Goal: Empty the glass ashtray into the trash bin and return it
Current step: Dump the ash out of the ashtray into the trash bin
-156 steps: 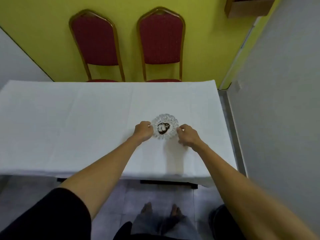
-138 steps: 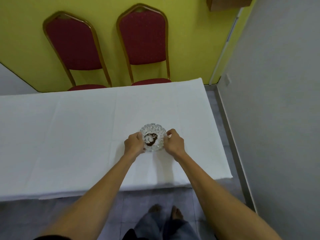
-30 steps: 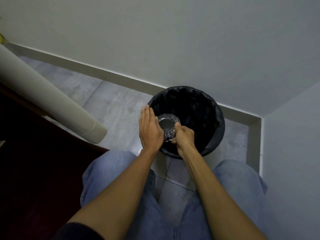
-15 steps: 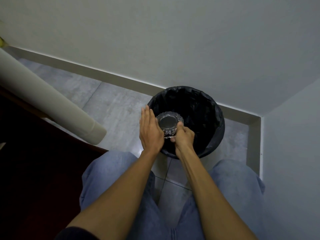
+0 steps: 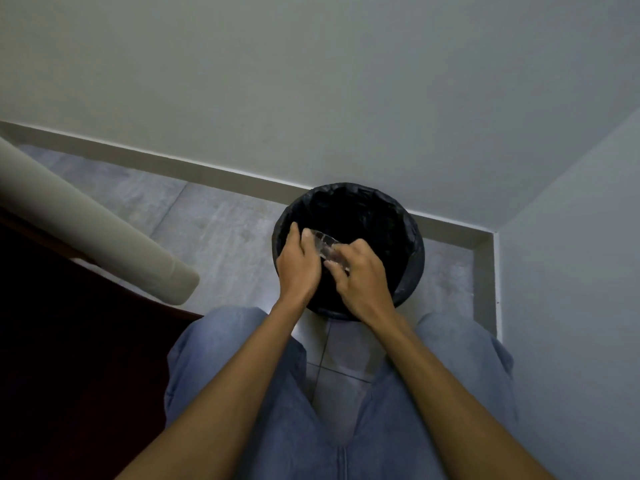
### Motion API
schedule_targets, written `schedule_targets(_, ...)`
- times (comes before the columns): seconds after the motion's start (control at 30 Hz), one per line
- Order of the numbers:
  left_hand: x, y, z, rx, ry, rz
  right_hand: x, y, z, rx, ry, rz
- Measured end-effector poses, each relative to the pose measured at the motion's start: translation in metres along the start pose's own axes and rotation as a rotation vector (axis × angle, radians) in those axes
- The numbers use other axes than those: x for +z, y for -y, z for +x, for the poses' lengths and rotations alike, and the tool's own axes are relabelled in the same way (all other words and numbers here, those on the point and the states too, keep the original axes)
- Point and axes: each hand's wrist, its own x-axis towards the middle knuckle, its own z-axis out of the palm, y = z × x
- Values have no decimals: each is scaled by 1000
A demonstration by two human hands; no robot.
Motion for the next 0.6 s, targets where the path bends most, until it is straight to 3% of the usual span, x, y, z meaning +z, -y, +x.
schedule_targets(0.1,2,-11,12,-163,36,-94,-3,3,-5,-149,-2,-107)
schedule_targets(0.27,5,-8,23,-239,36,-247,-10,2,-3,-231,-2,-117)
schedule_targets(0.4,8,-7,25,-266,50,-459,-31,-4,3,186,-89,283)
schedule_targets(0.47,11,-9,23,-252,42,-523,-33,-15,12,378,-144,314)
schedule_targets(0.6,8,-30,8,-280,92,-586,-51,-2,18,497,-25,346)
